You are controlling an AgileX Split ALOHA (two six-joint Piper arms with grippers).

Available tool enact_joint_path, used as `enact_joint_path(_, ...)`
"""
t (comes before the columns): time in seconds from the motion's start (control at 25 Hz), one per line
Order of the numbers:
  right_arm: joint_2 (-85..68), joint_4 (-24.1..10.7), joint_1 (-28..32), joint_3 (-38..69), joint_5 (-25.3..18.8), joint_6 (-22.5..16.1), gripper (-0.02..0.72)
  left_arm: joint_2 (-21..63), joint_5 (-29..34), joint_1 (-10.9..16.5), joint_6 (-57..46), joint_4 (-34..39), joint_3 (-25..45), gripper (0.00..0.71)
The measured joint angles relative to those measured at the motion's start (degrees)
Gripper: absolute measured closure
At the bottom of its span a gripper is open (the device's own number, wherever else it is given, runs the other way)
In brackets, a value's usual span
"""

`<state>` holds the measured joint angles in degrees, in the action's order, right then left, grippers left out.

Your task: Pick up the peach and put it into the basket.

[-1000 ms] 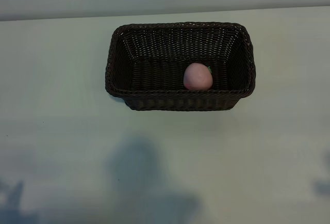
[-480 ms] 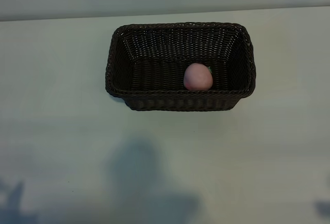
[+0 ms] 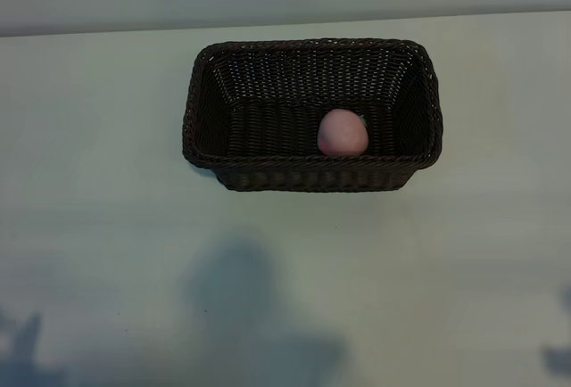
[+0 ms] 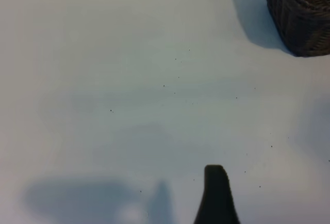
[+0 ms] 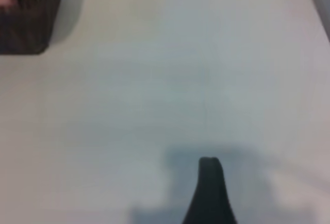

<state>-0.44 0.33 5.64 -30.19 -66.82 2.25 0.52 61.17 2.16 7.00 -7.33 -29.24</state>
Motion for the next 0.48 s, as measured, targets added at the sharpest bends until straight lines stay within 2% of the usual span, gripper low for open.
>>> enact_joint_path(0.48,0.00,1.15,0.00,0.38,1.12,0.00,0.164,0.00,0.00,0.00,0.00,0.00,0.00,0.179)
